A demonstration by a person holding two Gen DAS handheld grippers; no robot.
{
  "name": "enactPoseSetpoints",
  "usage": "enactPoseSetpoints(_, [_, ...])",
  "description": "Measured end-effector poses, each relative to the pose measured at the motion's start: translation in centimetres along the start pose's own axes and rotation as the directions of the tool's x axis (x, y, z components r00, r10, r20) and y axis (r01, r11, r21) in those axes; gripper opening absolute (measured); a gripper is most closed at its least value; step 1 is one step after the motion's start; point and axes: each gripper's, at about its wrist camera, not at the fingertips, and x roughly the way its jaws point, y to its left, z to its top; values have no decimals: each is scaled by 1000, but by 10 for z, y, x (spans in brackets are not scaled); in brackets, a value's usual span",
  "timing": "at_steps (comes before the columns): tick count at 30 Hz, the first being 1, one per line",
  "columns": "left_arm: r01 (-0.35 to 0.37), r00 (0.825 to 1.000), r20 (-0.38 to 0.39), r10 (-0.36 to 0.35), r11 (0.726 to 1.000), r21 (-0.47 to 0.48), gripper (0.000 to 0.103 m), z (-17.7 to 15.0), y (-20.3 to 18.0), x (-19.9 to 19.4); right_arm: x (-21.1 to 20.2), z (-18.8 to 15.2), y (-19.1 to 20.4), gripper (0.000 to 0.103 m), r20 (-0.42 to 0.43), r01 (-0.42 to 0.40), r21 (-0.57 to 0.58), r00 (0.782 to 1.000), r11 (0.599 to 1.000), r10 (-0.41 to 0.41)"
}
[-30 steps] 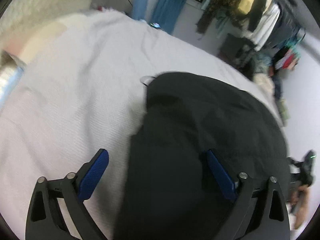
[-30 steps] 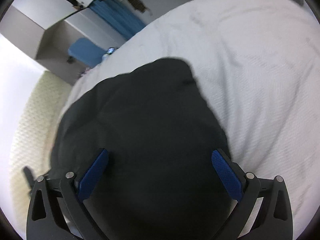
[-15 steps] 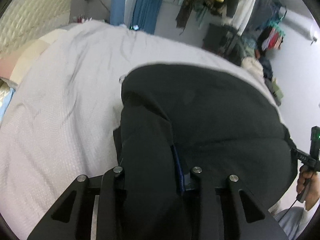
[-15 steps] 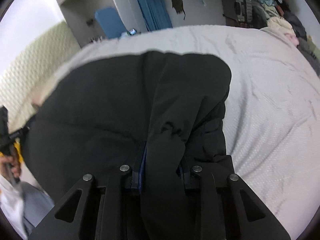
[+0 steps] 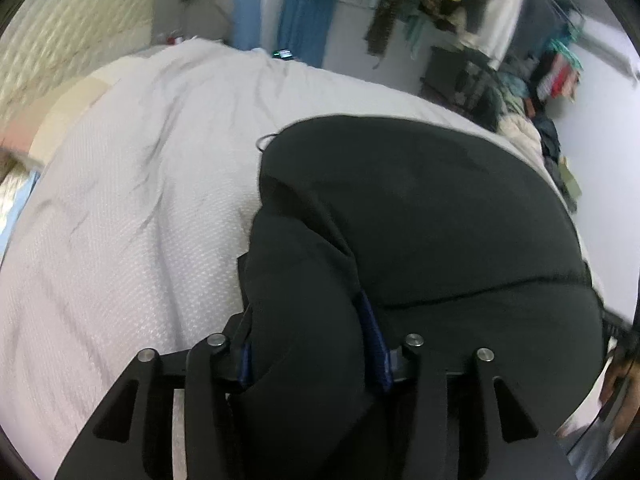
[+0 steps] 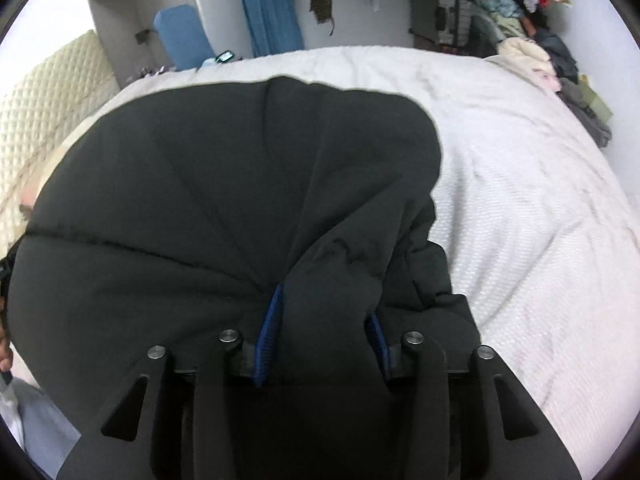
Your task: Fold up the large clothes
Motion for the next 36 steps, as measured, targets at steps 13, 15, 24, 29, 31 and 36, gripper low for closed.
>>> enactPoseSetpoints(13, [46,971,237,-40,999,-19,84,5,-24,-139,-103,-3,-1,94,245,-87,88,967,992,63])
enactPoseSetpoints(15, [38,955,292,-41,999,17,86,4,-41,-172,-125,4,1,103,290,-92,84,955,992,64])
enactPoseSetpoints(24, [20,904,425,-54,996,85,88,-5,-99,-281,-221,13,36,103,476,-106,-6,874,994,96])
enactPoseSetpoints(29, [-20,891,451,-46,990,139,88,-25,-130,-328,-276,-1,54,103,562,-127,-44,817,991,130])
enactPoseSetpoints(31, [-38,879,475,-41,987,155,88,-37,-142,-345,-293,-10,61,103,589,-131,-59,796,990,140])
enactPoseSetpoints(36, [-21,852,515,-98,975,220,88,-84,-165,-390,-326,-30,80,103,635,-120,-92,758,989,151])
